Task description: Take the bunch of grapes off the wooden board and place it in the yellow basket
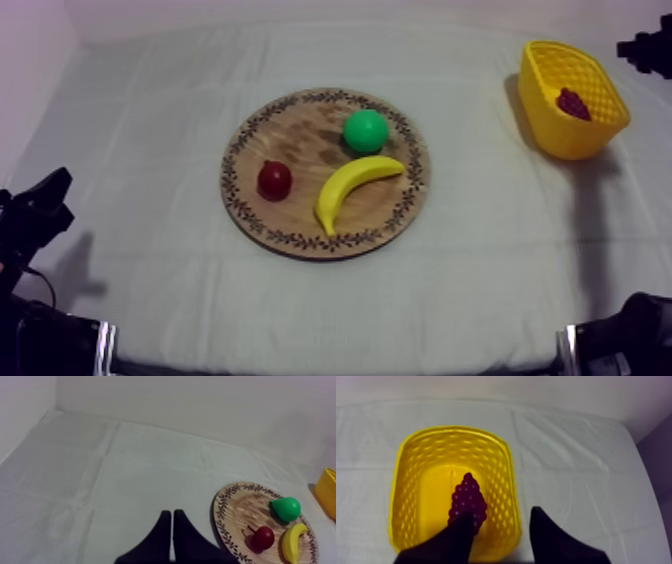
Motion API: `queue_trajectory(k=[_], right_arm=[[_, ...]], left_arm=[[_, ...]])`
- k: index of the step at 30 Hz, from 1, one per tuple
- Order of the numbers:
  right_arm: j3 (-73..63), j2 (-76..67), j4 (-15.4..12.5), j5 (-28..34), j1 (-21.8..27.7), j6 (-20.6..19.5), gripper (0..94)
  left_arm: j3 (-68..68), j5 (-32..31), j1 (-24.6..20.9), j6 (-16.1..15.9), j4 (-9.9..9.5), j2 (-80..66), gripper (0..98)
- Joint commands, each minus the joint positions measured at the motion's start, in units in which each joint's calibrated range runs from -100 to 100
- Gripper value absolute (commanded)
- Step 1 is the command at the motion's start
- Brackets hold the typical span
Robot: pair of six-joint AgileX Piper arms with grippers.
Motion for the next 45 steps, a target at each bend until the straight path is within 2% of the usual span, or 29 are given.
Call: queue_trajectory(k=[1, 11, 18, 23, 33, 35, 37, 40, 45], right_arm=[[6.14, -7.10, -0.49, -2.15, -0.05, 0.81, 30.3], [22.01, -25.91, -5.53, -5.97, -1.19, 5.31, 18.6], [31.53, -37.94, -6.34, -6.46, -2.45, 6.32, 13.7], [37.51, -46.55, -4.82, -5.57, -3.96, 5.02, 10.7], [47.54, -62.08, 1.08, -2.09, -7.27, -2.15, 1.7], [49.27, -64.68, 1.36, -1.45, -7.71, -3.14, 1.2], [51.18, -67.08, -0.08, -1.63, -7.61, -2.62, 0.9], [52.87, -70.15, -4.20, -1.61, -7.39, -0.05, 0.7], [53.61, -74.30, -8.65, 1.30, -7.41, 2.10, 0.7]], left_arm=[[-0.03, 0.02, -0.03, 0.01, 0.02, 0.00, 0.1], [-0.03, 0.02, -0.03, 0.01, 0.02, 0.00, 0.1], [-0.03, 0.02, -0.03, 0.01, 0.02, 0.00, 0.1], [-0.03, 0.02, -0.03, 0.01, 0.02, 0.00, 0.1], [-0.03, 0.02, -0.03, 0.01, 0.02, 0.00, 0.1], [-0.03, 0.02, -0.03, 0.01, 0.02, 0.00, 0.1], [-0.03, 0.02, -0.03, 0.01, 0.02, 0.00, 0.1], [-0.03, 0.02, -0.03, 0.01, 0.02, 0.00, 0.1], [-0.03, 0.02, -0.03, 0.01, 0.02, 0.00, 0.1]])
